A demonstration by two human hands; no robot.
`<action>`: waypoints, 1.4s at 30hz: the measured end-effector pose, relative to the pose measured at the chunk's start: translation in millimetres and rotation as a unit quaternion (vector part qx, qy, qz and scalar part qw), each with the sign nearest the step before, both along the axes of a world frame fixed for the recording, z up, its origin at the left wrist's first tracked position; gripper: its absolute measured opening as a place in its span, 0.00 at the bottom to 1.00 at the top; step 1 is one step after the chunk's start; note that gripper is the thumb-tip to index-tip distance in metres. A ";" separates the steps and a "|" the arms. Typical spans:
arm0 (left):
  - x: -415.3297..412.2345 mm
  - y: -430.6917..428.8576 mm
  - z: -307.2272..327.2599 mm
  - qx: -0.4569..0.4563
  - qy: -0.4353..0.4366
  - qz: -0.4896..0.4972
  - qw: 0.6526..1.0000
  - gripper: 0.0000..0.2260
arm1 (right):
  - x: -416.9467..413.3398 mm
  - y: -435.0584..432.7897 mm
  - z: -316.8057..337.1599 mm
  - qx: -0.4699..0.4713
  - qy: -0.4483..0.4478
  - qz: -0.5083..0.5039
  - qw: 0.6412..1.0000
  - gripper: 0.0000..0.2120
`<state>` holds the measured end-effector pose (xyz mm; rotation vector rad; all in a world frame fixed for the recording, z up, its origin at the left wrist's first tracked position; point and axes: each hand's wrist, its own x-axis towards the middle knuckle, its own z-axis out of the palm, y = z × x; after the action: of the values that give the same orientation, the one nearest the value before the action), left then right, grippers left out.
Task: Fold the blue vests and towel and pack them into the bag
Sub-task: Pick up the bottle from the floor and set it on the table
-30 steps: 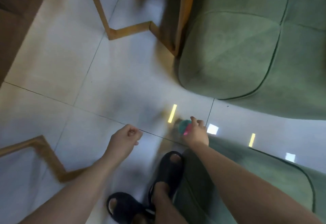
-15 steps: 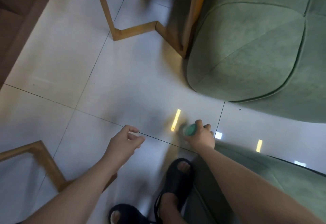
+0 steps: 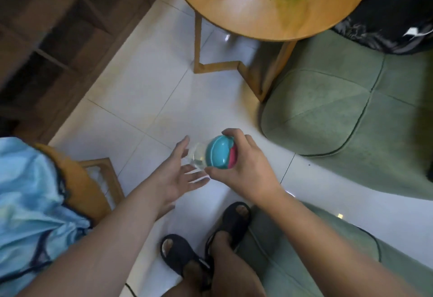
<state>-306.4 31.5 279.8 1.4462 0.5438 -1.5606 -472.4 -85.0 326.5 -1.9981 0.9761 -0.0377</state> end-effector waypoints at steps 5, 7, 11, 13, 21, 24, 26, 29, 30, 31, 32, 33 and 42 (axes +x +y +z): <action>27.1 40.9 96.1 -0.044 -0.027 0.033 0.998 0.33 | 38.4 13.7 119.1 0.003 -0.044 0.091 0.995 0.41; 37.7 62.2 132.2 -0.050 -0.042 0.068 0.996 0.33 | 56.4 24.7 159.9 0.007 -0.055 0.123 0.991 0.41; 57.9 109.9 205.4 -0.082 -0.059 0.152 0.983 0.25 | 94.5 57.8 230.1 -0.005 -0.080 0.186 0.979 0.43; 67.5 138.5 239.6 -0.109 -0.069 0.192 0.973 0.21 | 113.8 77.7 260.0 -0.001 -0.097 0.209 0.973 0.44; 78.4 285.2 326.6 -0.145 -0.108 0.326 0.928 0.23 | 183.3 192.8 341.1 0.077 -0.159 0.278 0.944 0.39; 70.1 339.9 336.4 -0.110 -0.156 0.362 0.912 0.23 | 200.4 250.7 345.5 0.081 -0.160 0.325 0.929 0.39; 62.7 373.0 341.0 -0.070 -0.219 0.366 0.902 0.21 | 211.3 290.6 344.4 0.079 -0.161 0.359 0.916 0.40; 52.0 424.8 348.2 0.002 -0.295 0.372 0.880 0.17 | 228.3 352.0 342.9 0.065 -0.163 0.413 0.894 0.40; 49.9 441.3 350.1 0.018 -0.313 0.386 0.868 0.16 | 234.2 372.6 341.0 0.061 -0.162 0.427 0.887 0.40; 49.1 457.8 353.7 0.028 -0.333 0.399 0.854 0.14 | 240.6 393.8 338.8 0.058 -0.161 0.440 0.881 0.40; 49.2 476.2 352.7 0.038 -0.356 0.401 0.843 0.13 | 247.2 415.5 335.1 0.053 -0.160 0.452 0.876 0.41; 49.6 494.4 352.1 0.048 -0.376 0.400 0.835 0.13 | 253.6 437.2 331.0 0.049 -0.157 0.461 0.872 0.41; 58.3 659.6 308.2 0.176 -0.547 0.303 0.760 0.32 | 307.6 634.1 295.1 0.022 -0.141 0.576 0.805 0.42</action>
<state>-248.1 691.2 588.1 1.9023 0.4889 0.0392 -164.8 549.1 621.6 -2.1460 -0.5204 0.3435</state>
